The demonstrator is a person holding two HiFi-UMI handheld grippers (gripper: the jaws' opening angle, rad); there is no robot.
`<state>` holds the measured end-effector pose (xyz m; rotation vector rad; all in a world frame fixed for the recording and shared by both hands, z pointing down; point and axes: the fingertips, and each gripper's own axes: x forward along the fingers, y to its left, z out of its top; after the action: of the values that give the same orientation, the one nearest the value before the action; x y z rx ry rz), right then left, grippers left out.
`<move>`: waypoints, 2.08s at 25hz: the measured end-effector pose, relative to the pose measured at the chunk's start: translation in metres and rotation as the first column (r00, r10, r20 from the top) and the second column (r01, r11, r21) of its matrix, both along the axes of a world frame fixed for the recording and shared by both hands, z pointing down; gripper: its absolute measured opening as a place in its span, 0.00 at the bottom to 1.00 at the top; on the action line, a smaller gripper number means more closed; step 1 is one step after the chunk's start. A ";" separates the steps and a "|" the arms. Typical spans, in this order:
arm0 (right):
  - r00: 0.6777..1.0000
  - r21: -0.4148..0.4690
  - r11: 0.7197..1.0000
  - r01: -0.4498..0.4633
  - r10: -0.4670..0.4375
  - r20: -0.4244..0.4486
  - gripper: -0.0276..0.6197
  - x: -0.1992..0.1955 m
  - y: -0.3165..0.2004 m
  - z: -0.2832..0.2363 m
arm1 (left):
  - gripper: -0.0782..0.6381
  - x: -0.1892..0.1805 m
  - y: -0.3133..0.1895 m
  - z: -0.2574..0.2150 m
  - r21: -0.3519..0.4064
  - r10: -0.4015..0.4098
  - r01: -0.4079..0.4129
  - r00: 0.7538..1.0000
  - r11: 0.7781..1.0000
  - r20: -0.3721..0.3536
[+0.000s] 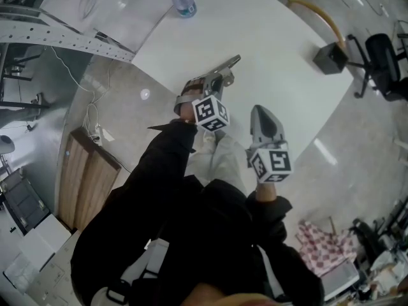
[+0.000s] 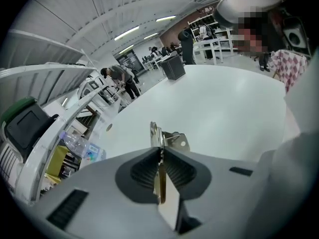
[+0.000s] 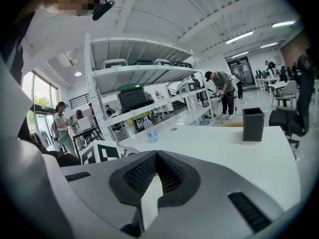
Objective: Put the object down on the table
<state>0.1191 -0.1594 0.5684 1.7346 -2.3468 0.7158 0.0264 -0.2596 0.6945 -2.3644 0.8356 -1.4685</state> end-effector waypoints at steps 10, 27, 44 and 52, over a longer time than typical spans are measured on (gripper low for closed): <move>1.000 -0.016 1.000 -0.016 0.016 -0.002 0.03 0.006 0.007 0.002 | 0.16 0.003 0.006 0.030 -0.062 0.022 -0.018 0.998 0.998 0.051; 0.999 -0.005 0.999 -0.042 0.042 0.019 0.03 0.014 0.016 -0.004 | 0.27 0.000 0.022 0.027 -0.096 -0.001 0.006 0.999 0.995 0.047; 0.999 0.094 0.995 -0.023 0.026 -0.034 0.03 0.027 0.013 -0.062 | 0.26 -0.005 0.032 -0.086 -0.132 -0.202 0.169 0.934 0.977 -0.296; 0.998 0.138 0.990 -0.026 0.032 -0.047 0.03 0.025 0.015 -0.094 | 0.23 -0.004 0.037 -0.151 -0.172 -0.275 0.217 0.814 0.961 -0.511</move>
<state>0.1444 -0.1449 0.4745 1.8221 -2.3940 0.5204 0.0224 -0.2222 0.5433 -2.8919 1.2607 -0.9388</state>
